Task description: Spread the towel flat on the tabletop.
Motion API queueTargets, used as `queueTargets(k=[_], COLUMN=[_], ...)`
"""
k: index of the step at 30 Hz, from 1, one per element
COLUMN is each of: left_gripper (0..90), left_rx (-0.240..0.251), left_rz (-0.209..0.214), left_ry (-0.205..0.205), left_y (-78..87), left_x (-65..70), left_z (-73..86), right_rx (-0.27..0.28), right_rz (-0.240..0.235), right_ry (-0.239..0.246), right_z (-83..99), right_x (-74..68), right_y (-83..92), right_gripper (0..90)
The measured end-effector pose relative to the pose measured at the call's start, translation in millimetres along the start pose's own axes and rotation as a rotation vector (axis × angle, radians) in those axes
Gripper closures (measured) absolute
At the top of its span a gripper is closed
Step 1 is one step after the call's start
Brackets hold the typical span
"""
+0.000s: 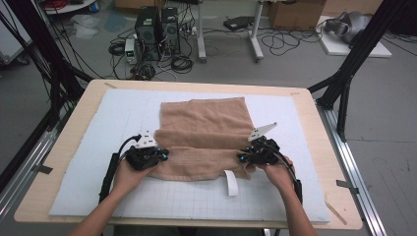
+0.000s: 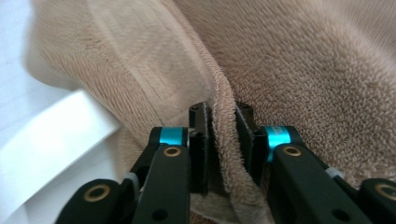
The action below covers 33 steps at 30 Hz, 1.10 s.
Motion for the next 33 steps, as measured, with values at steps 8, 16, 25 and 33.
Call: queueTargets(k=[8, 16, 25, 33], left_gripper=[71.8, 69.1, 67.0, 70.2], left_rx=[0.045, 0.063, -0.045, -0.083], left_rz=[0.024, -0.001, 0.05, 0.021], left_ry=[-0.003, -0.035, -0.014, -0.039], left_y=[24.4, 54.7, 26.6, 12.5], left_x=[5.6, 8.0, 8.1, 6.9], left_z=[-5.7, -9.0, 11.6, 18.5], right_rx=[0.07, 0.17, 0.05, 0.032], right_rz=[0.019, 0.076, 0.019, 0.011], right_ry=[-0.008, 0.067, 0.086, 0.063], right_z=[-5.8, -21.5, 0.1, 10.7], right_x=[-3.7, -20.4, -33.5, -32.0], right_y=[23.5, 62.0, 21.0, 0.2], right_gripper=[60.7, 59.1, 61.5, 69.7])
Point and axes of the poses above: each handheld gripper's, and its own axes: y roughly backward along the jaws, z roughly out of its underside, x roughly to its right, the point moved 8 cm from there along -y, roughly forward along the jaws, and after that the axes turned 10 degrees about z, right-handed, at the moved point
